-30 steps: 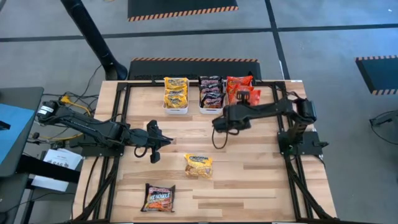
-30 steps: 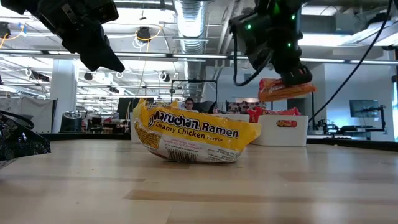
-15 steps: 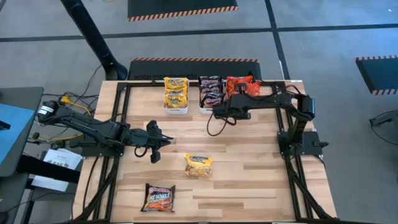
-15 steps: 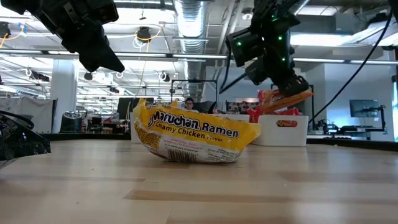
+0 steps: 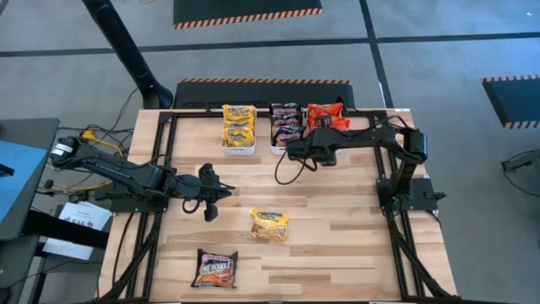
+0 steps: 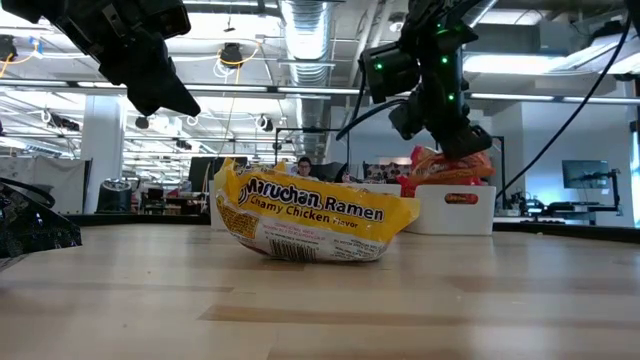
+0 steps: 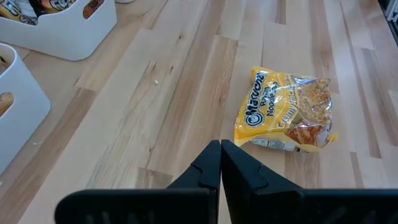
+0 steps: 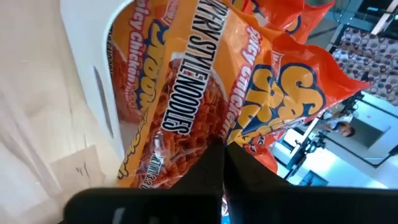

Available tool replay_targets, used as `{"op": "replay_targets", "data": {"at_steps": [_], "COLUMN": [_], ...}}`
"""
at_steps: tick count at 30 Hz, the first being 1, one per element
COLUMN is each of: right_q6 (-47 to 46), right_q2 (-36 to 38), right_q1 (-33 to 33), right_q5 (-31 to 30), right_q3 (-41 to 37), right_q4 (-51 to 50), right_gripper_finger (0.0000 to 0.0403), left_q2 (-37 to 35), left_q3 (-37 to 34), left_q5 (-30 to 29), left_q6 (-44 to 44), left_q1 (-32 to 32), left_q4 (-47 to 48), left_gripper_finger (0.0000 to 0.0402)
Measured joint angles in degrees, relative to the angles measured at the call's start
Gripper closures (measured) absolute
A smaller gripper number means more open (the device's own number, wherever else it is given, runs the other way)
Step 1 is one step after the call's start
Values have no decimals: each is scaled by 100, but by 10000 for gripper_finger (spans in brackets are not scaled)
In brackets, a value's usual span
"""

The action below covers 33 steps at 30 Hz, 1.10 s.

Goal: Sort Maruchan noodles
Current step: Put the orange noodle pack into the right white bin

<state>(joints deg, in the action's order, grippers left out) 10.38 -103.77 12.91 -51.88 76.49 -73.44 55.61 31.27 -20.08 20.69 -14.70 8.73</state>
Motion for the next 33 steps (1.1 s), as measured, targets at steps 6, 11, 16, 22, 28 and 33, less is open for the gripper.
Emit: {"op": "replay_targets", "data": {"at_steps": [6, 11, 16, 22, 28, 33], "right_q6": [294, -54, -418, -816, -1057, -1037], "right_q2": [0, 0, 0, 0, -2, -2], "right_q1": [54, 120, 117, 101, 133, 252], "right_q5": [-32, -61, -94, -91, 847, 1299], "right_q3": [0, 0, 3, 4, 4, 7], "right_q4": [1, -69, -370, -664, -606, -352], "right_gripper_finger": [335, 303, 292, 292, 292, 291], "left_q2": [0, 0, 0, 0, 0, -1], "left_q3": [0, 0, 0, 0, 0, 0], "left_q5": [-3, -3, -4, -4, -4, -2], "left_q6": [1, -5, -48, -48, -48, -44], "left_q1": [2, 2, 2, 1, 2, 0], "left_q4": [-2, -2, 0, 0, -1, 0], "left_gripper_finger": [402, 401, 401, 402, 401, 401]}}
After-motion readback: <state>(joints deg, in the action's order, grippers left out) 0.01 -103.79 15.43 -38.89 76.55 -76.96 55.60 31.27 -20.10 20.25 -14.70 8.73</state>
